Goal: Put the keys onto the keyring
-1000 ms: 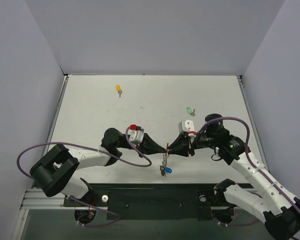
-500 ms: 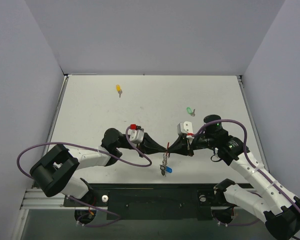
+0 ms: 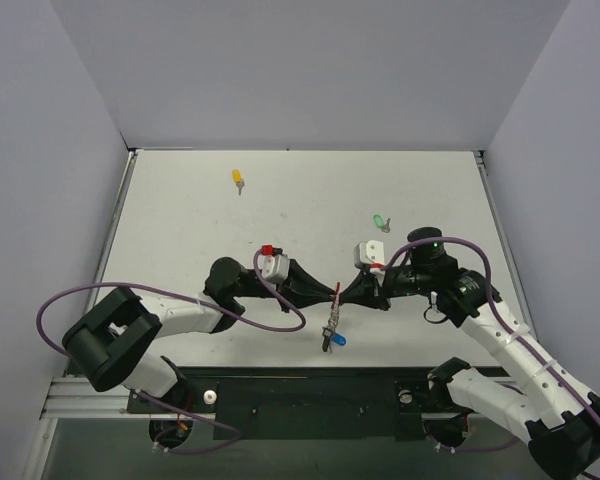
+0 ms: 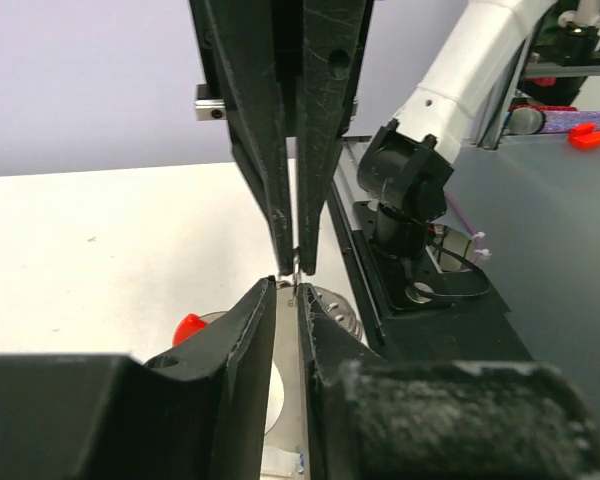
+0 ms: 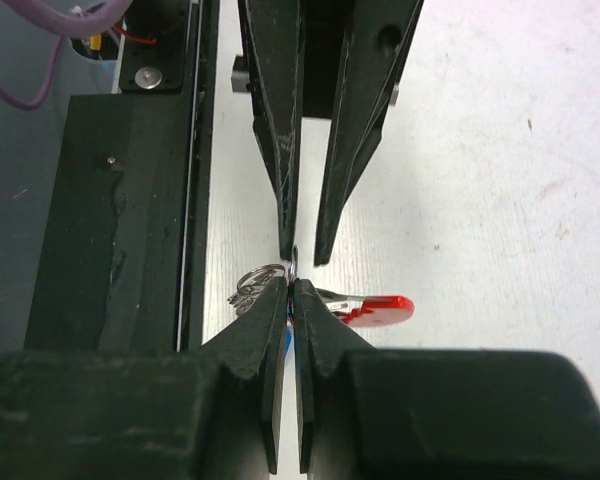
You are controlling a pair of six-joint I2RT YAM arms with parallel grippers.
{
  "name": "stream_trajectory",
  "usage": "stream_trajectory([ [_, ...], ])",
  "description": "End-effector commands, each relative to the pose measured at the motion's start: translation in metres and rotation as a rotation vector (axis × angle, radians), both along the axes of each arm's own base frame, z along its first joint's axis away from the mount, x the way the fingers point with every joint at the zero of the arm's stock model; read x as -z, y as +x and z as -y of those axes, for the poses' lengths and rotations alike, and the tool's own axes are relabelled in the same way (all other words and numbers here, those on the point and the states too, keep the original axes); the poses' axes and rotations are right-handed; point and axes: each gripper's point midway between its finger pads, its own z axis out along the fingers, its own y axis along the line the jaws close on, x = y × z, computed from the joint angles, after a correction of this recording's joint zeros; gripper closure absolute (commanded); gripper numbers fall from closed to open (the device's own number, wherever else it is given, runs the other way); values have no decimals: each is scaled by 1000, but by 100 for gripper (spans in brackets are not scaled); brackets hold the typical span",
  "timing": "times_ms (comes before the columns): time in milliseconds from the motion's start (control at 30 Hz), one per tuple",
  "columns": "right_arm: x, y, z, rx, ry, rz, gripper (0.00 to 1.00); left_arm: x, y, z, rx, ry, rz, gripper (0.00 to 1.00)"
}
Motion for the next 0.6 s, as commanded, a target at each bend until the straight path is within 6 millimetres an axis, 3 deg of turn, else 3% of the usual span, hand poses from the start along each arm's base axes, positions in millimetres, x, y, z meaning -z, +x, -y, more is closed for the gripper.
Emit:
stream_trajectory([
  [0, -1, 1, 10, 17, -52, 2, 100, -23, 8, -3, -57, -104, 61, 70],
  [233, 6, 8, 20, 54, -116, 12, 100, -19, 18, -7, -132, -81, 66, 62],
  [400, 16, 7, 37, 43, -246, 63, 100, -11, 38, 3, -217, 64, 26, 61],
  [433, 17, 7, 41, 37, -275, 79, 100, -17, 36, 8, -214, 65, 77, 61],
  [567, 19, 11, 46, 43, -324, 101, 100, -4, 32, 15, -225, 133, 132, 59],
])
